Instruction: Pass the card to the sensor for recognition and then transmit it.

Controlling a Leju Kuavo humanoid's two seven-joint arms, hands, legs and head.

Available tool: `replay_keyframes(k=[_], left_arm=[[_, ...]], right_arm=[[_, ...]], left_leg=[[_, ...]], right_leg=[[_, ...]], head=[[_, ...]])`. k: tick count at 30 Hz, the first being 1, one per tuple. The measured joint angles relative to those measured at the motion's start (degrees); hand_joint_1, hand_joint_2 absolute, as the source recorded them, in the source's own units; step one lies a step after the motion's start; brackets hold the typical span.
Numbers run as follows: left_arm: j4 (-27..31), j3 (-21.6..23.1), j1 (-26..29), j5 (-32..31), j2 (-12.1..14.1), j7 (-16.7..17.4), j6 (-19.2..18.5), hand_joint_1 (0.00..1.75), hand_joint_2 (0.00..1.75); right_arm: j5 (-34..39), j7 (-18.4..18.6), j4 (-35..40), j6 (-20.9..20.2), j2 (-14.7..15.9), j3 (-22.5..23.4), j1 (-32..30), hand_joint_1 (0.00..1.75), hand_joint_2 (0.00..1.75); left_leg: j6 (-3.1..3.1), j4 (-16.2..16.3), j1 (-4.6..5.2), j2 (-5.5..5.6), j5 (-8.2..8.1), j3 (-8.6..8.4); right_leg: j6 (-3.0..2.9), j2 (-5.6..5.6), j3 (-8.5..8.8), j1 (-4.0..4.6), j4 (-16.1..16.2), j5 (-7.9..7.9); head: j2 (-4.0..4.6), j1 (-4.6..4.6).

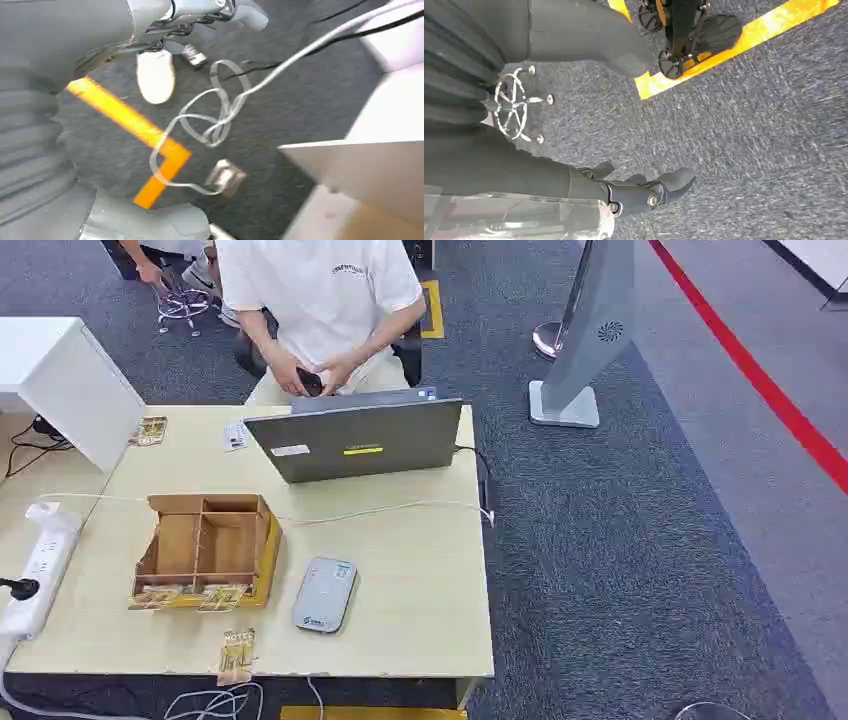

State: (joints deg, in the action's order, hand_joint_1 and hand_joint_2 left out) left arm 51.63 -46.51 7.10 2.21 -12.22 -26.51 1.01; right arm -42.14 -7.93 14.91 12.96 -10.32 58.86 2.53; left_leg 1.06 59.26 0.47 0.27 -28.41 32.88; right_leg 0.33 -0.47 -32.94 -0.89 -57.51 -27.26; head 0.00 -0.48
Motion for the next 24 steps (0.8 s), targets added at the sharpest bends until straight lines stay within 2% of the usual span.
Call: replay_keyframes(k=[7, 13, 18, 24], left_arm=[[13.0, 5.2, 3.5, 3.6, -1.6, -2.7, 3.7, 0.00, 1.75], [24.9, 10.8, 5.8, 3.6, -3.0, -5.0, 6.8, 0.00, 1.75], [31.9, 15.0, 5.7, -0.6, -3.2, -6.5, 10.9, 0.00, 1.75], [38.0, 20.1, 4.1, -8.4, -1.2, -6.1, 16.6, 0.00, 1.75]], right_arm=[[-2.6, 0.6, -0.5, 0.9, -0.5, 2.2, 0.5, 0.00, 1.75], [-5.2, 1.1, -1.0, 1.8, -1.0, 4.2, 1.1, 0.00, 1.75], [-8.2, 2.4, -1.3, 2.2, -1.1, 4.5, 1.3, 0.00, 1.75], [-11.9, 4.0, -1.4, 2.6, -1.1, 4.4, 1.5, 0.00, 1.75]], left_leg=[[0.00, 0.0, 0.00, 0.00, 0.00, -0.03], [0.00, 0.0, 0.00, -0.02, 0.00, -0.06], [0.03, 0.0, 0.01, -0.02, 0.03, -0.11], [0.01, 0.0, 0.00, -0.02, 0.05, -0.14]], right_leg=[[0.00, 0.00, 0.02, 0.00, 0.0, 0.00], [0.00, 0.02, 0.04, 0.00, 0.0, 0.00], [0.01, 0.00, 0.08, -0.01, 0.0, 0.02], [0.01, 0.01, 0.11, 0.00, 0.0, 0.03]], head=[[0.00, -0.02], [0.00, 0.02], [0.00, 0.00], [0.00, 0.00]])
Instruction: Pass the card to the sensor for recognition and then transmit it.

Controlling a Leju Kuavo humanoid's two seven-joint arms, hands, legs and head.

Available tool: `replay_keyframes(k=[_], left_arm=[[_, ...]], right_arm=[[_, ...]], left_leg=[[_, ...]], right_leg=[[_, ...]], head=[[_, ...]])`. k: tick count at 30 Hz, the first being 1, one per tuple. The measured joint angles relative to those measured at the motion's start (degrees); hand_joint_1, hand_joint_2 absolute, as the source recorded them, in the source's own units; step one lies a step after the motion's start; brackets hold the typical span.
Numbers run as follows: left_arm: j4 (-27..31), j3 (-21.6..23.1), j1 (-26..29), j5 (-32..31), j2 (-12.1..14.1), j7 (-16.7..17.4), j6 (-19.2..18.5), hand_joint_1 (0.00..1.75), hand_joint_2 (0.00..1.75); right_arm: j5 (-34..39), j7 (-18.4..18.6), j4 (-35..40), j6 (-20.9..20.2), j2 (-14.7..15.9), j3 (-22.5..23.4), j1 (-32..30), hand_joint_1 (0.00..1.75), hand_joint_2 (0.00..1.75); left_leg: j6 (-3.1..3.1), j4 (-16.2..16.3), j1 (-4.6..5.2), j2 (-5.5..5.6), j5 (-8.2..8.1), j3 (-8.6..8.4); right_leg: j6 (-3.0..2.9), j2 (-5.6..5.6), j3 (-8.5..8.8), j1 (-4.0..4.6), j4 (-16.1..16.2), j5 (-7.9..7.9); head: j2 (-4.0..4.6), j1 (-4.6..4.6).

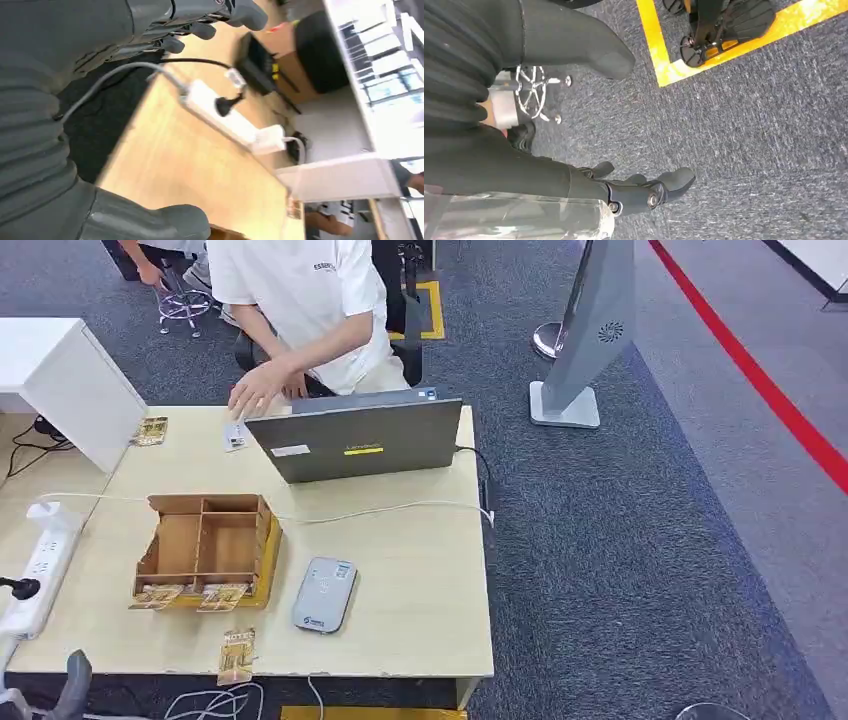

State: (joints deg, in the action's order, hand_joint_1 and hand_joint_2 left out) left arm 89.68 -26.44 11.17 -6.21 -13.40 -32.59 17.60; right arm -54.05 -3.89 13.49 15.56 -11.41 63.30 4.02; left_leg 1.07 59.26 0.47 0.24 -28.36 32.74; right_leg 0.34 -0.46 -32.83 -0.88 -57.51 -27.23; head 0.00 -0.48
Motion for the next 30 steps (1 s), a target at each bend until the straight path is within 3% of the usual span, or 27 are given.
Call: replay_keyframes(k=[12, 16, 30], left_arm=[[8.9, 10.8, -5.1, -17.5, 5.7, 4.0, 10.9, 0.00, 1.75], [9.1, 13.0, -8.3, -23.7, 7.7, 6.7, 12.4, 0.00, 1.75], [-2.9, 18.1, -25.4, -39.6, 16.0, 16.0, 11.0, 0.00, 1.75]], right_arm=[[-7.0, 3.2, -0.7, 0.1, -0.3, -0.2, 0.3, 0.00, 1.75], [-8.8, 3.8, -0.9, 0.1, -0.3, -0.6, 0.4, 0.00, 1.75], [-13.4, 5.1, -1.1, -1.3, -0.3, -3.0, 0.6, 0.00, 1.75]], left_leg=[[-0.02, 0.0, 0.00, -0.03, 0.05, -0.01], [0.01, 0.0, 0.00, -0.02, 0.08, -0.01], [-0.08, 0.0, 0.00, -0.13, 0.22, -0.01]], right_leg=[[-0.05, 0.03, 0.00, 0.00, 0.0, 0.06], [-0.05, 0.02, -0.01, 0.00, 0.0, 0.06], [-0.07, 0.13, -0.05, 0.00, 0.0, 0.25]], head=[[0.00, 0.00], [0.00, 0.00], [0.00, 0.00]])
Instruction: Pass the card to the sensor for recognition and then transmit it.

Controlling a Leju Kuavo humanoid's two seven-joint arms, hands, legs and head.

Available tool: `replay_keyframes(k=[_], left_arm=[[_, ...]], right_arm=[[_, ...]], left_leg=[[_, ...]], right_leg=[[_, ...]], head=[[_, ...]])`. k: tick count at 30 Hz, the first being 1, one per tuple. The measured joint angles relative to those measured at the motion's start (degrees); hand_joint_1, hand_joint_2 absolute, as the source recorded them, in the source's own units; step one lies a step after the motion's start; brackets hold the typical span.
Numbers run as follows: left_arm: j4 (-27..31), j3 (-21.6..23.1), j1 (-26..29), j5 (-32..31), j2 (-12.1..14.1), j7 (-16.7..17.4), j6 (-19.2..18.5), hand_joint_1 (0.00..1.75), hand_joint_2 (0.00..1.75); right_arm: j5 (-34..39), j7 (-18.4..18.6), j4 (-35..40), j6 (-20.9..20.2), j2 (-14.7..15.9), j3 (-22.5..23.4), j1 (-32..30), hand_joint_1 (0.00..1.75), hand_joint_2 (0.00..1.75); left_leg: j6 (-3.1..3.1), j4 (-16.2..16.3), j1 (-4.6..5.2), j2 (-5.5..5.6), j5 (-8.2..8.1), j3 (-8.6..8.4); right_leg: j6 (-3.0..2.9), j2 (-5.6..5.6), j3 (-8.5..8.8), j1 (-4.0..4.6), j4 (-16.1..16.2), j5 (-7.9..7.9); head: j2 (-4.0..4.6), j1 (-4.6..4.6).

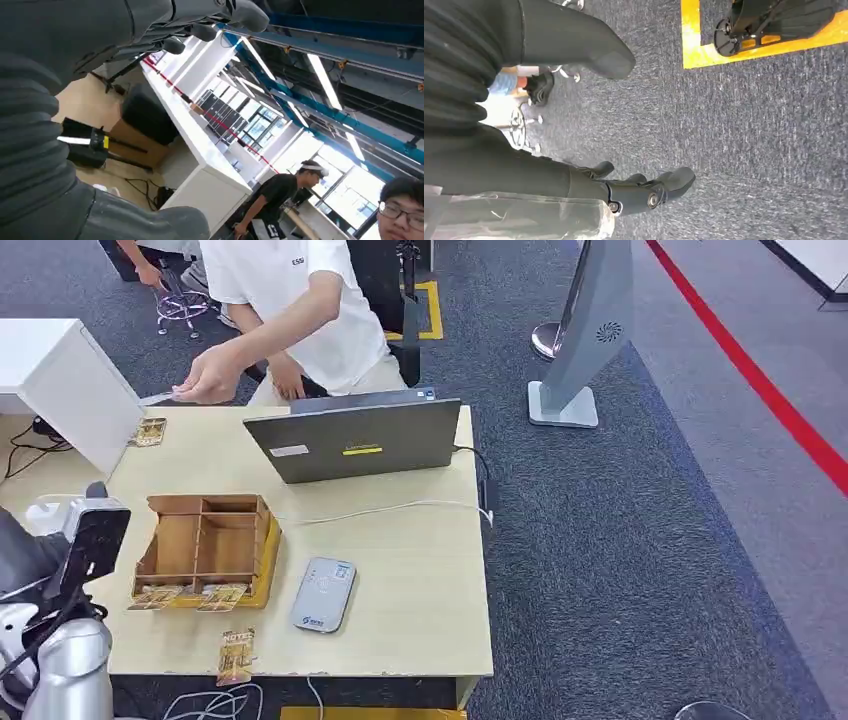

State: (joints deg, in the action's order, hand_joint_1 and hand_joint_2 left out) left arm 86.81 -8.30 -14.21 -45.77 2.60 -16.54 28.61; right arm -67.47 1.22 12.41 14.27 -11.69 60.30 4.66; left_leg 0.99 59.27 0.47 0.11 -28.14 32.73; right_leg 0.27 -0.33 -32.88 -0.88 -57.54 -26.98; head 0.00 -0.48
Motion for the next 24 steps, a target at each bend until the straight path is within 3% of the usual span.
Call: replay_keyframes(k=[12, 19, 20, 24], left_arm=[[-13.6, 5.1, -15.5, -12.1, 6.1, 8.1, -3.0, 0.00, 1.75], [-22.3, 8.5, -22.8, -19.0, 8.0, 12.7, -4.3, 0.02, 1.75], [-23.3, 9.0, -23.7, -20.0, 8.1, 13.3, -4.6, 1.75, 1.75], [-26.5, 11.5, -26.2, -24.1, 8.1, 15.7, -5.5, 1.75, 1.75]], right_arm=[[-4.6, 1.7, -0.3, -1.8, 0.0, -2.7, 0.0, 0.00, 1.75], [-7.3, 3.1, -0.3, -2.9, 0.0, -4.4, 0.0, 0.00, 1.75], [-7.7, 3.4, -0.3, -3.0, 0.0, -4.5, 0.0, 0.00, 1.75], [-9.1, 4.5, -0.4, -3.6, 0.0, -5.0, 0.0, 0.00, 1.75]], left_leg=[[0.03, 0.0, 0.00, -0.05, 0.06, 0.01], [0.02, 0.0, 0.00, -0.06, 0.08, 0.01], [0.02, 0.0, 0.00, -0.05, 0.08, 0.01], [0.02, 0.0, 0.00, -0.05, 0.08, 0.03]], right_leg=[[0.00, 0.06, -0.01, 0.00, 0.0, 0.05], [-0.01, 0.08, -0.02, 0.00, 0.0, 0.07], [-0.01, 0.08, -0.02, 0.00, 0.0, 0.07], [0.00, 0.08, -0.02, 0.00, 0.0, 0.07]], head=[[0.00, 0.00], [0.00, 0.00], [0.00, 0.00], [0.00, -0.02]])
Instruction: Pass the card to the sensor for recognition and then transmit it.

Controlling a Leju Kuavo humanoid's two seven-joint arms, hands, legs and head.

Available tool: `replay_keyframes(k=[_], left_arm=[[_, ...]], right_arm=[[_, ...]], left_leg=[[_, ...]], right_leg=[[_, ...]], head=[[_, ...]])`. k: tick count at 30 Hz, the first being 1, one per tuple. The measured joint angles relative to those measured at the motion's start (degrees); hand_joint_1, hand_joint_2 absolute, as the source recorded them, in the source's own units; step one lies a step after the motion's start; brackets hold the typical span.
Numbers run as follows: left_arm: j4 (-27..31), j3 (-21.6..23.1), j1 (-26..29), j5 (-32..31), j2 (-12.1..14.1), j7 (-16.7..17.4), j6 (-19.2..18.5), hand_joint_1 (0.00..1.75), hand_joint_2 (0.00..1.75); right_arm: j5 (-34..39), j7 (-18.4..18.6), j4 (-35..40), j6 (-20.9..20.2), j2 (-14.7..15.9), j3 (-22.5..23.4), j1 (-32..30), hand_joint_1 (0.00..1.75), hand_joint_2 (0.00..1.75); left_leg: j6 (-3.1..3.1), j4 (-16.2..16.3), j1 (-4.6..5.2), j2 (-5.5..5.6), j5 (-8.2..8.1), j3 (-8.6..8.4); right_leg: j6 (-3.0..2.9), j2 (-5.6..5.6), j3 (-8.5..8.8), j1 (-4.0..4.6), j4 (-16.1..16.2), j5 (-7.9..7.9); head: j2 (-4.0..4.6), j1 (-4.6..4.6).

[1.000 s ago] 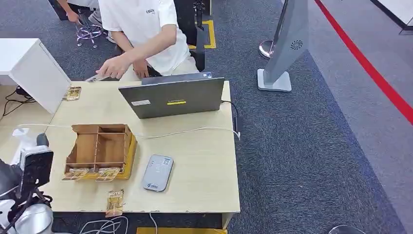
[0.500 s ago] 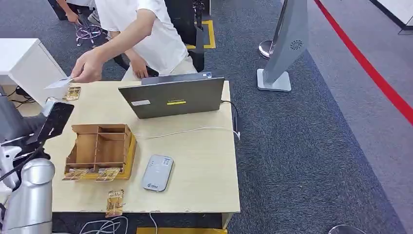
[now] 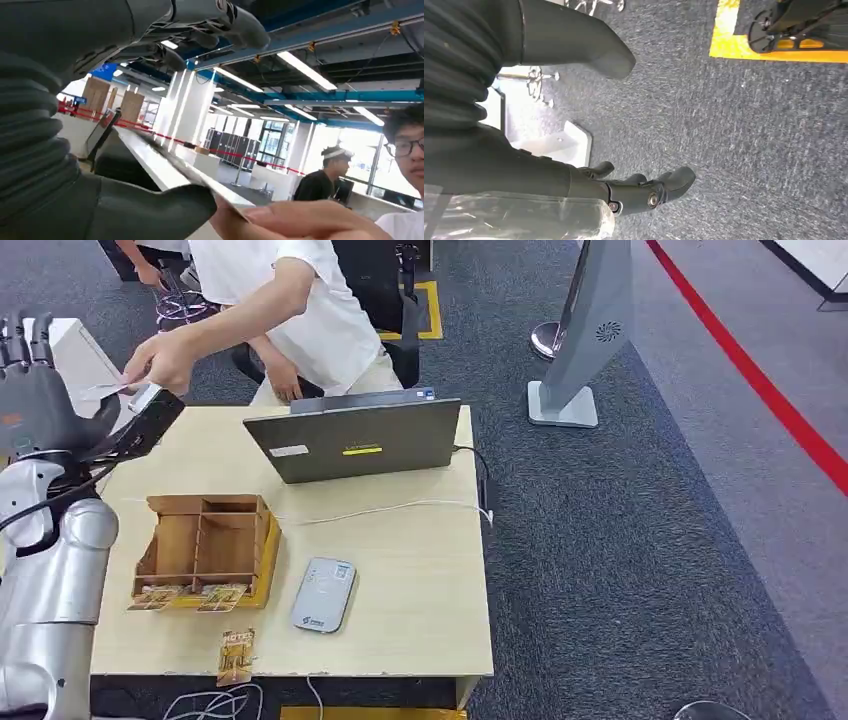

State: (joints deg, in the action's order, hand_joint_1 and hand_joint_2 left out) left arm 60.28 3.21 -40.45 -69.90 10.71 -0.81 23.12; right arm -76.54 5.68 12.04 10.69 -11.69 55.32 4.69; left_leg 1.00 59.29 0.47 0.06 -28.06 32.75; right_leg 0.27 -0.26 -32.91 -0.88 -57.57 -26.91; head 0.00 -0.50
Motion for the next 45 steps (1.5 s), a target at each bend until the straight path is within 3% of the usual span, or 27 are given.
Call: replay_keyframes(k=[7, 28, 33, 40, 45], left_arm=[[-2.9, 2.6, -1.6, -1.4, -0.6, 1.1, -0.3, 1.75, 1.75], [-5.3, 3.9, -1.9, 0.4, -2.5, 0.5, 0.9, 1.75, 1.75], [3.1, 5.7, 3.7, 4.1, -5.1, -1.3, 2.9, 1.75, 1.75], [25.1, 13.0, 20.4, 2.6, -8.1, -2.9, 9.8, 1.75, 1.75], [31.7, 15.3, 25.0, 3.0, -8.2, -3.1, 10.2, 1.75, 1.75]], right_arm=[[-0.3, 0.3, -0.1, -0.2, 0.0, -0.7, 0.0, 0.00, 1.75], [-0.9, 0.7, -0.3, -0.1, 0.0, -0.9, 0.0, 0.00, 1.75], [-0.3, 1.5, -0.4, 0.9, 0.0, -0.9, 0.0, 0.00, 1.75], [1.2, 2.3, -0.4, 2.8, -0.4, -0.5, -0.1, 0.00, 1.75], [1.4, 2.3, -0.5, 3.0, -0.5, -0.2, -0.1, 0.00, 1.75]], left_leg=[[0.00, 0.0, 0.00, -0.01, 0.00, 0.00], [0.00, 0.0, 0.01, -0.01, 0.00, 0.01], [0.01, 0.0, 0.03, -0.01, -0.02, 0.03], [0.05, 0.0, 0.04, -0.10, -0.14, 0.07], [0.05, 0.0, 0.03, -0.09, -0.12, 0.07]], right_leg=[[0.01, 0.01, 0.00, 0.00, 0.0, 0.01], [0.01, 0.02, -0.01, -0.01, 0.0, 0.02], [0.02, 0.02, 0.00, -0.03, 0.0, 0.01], [0.08, 0.14, -0.05, -0.04, 0.1, -0.05], [0.07, 0.07, -0.08, -0.03, 0.1, -0.03]], head=[[0.00, 0.02], [0.00, 0.02], [0.00, 0.02], [0.00, 0.02], [0.00, 0.02]])
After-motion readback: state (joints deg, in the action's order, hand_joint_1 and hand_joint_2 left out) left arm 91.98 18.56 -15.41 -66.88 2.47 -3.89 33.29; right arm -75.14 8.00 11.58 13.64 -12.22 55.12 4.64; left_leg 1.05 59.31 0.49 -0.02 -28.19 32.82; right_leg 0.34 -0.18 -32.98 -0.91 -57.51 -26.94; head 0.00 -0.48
